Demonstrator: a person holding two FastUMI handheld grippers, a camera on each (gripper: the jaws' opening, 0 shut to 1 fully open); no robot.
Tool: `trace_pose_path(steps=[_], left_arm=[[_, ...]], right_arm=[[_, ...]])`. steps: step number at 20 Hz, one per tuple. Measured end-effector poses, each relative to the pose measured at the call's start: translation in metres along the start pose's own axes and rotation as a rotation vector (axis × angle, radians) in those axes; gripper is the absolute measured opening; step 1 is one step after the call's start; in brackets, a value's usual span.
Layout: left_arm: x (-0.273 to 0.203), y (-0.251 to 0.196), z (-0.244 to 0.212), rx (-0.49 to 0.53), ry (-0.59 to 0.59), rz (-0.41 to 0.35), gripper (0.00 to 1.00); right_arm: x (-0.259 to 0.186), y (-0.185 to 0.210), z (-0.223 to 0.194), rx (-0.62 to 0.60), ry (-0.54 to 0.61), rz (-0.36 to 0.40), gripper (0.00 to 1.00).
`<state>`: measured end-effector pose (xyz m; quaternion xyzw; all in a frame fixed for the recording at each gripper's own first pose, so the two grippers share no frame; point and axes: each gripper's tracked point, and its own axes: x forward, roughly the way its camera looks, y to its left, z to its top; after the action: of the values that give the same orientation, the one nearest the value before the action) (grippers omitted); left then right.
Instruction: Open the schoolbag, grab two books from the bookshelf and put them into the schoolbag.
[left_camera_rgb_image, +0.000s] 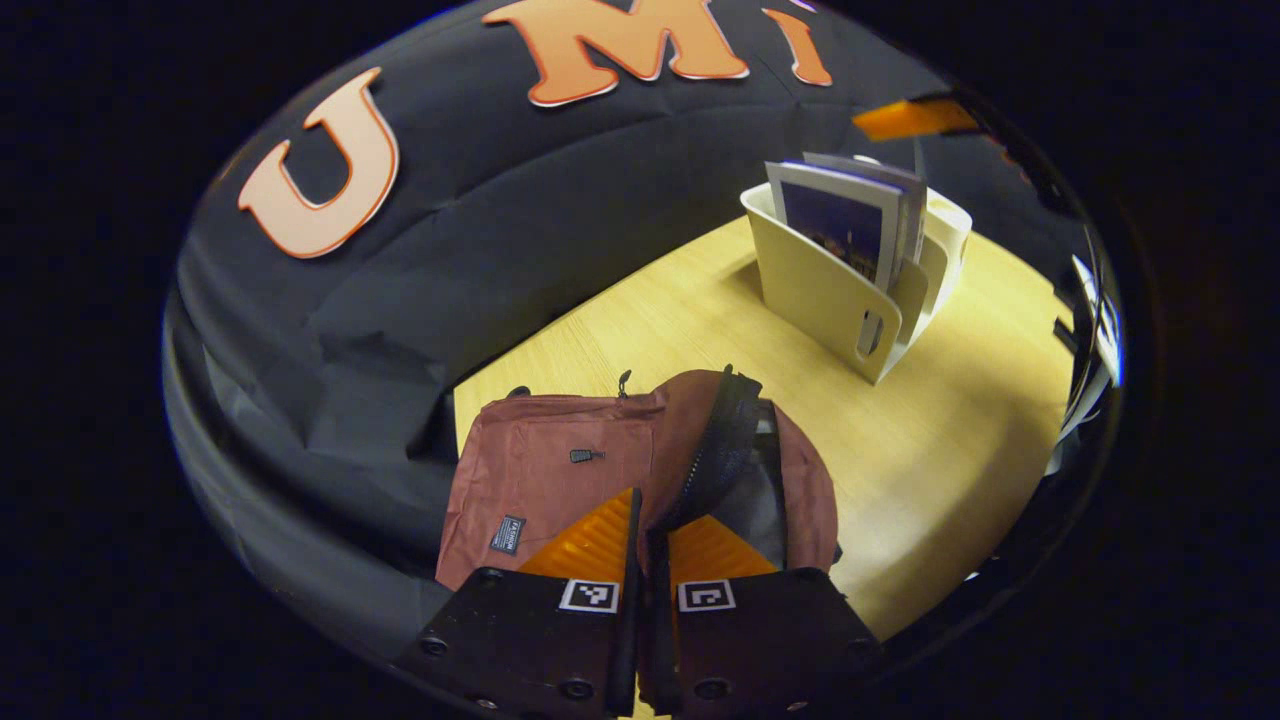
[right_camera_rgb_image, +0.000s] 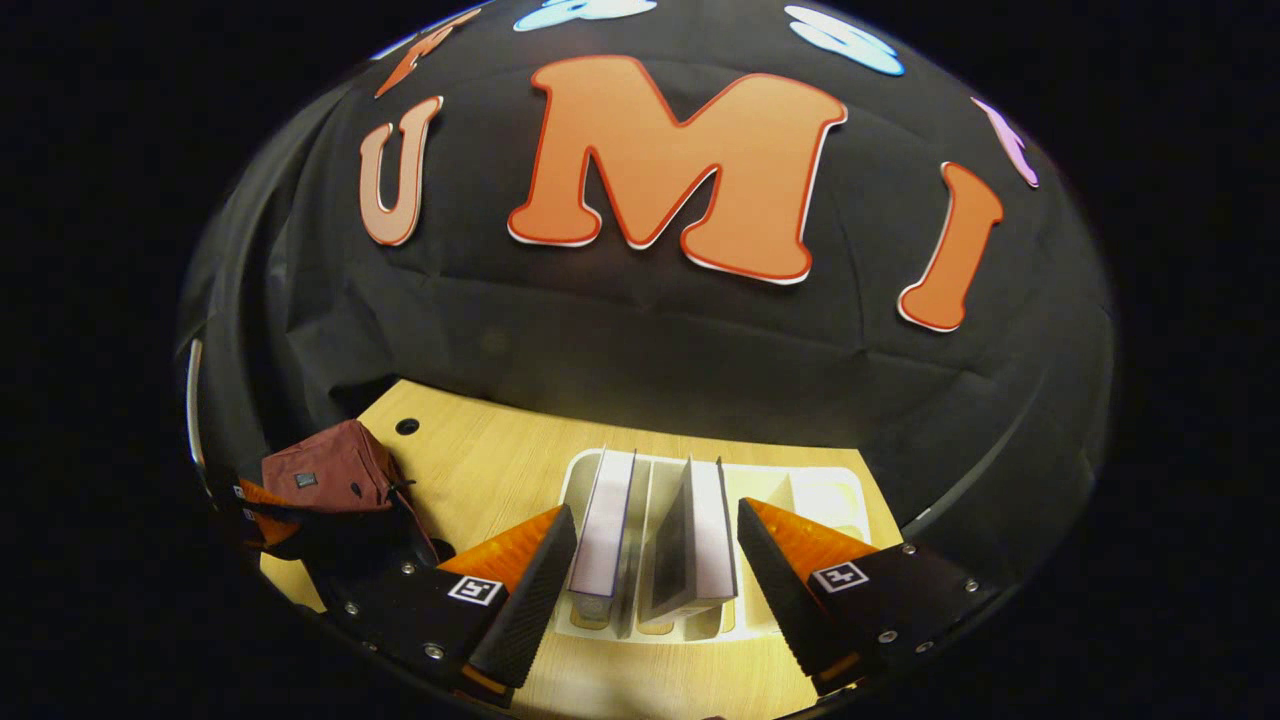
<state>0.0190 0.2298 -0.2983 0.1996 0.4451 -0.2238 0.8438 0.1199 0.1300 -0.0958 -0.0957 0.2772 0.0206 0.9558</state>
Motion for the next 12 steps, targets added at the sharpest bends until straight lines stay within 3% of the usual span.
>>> trace_pose_path(steps=[5, 12], left_arm=[[-0.017, 0.034, 0.029, -0.099, -0.073, -0.101, 0.07], [-0.024, 0.053, 0.039, -0.064, -0.034, -0.159, 0.07]], right_arm=[[0.022, 0.033, -0.007, 0.095, 0.205, 0.089, 0.97], [0.062, 0.036, -0.026, 0.045, 0.430, 0.038, 0.96]])
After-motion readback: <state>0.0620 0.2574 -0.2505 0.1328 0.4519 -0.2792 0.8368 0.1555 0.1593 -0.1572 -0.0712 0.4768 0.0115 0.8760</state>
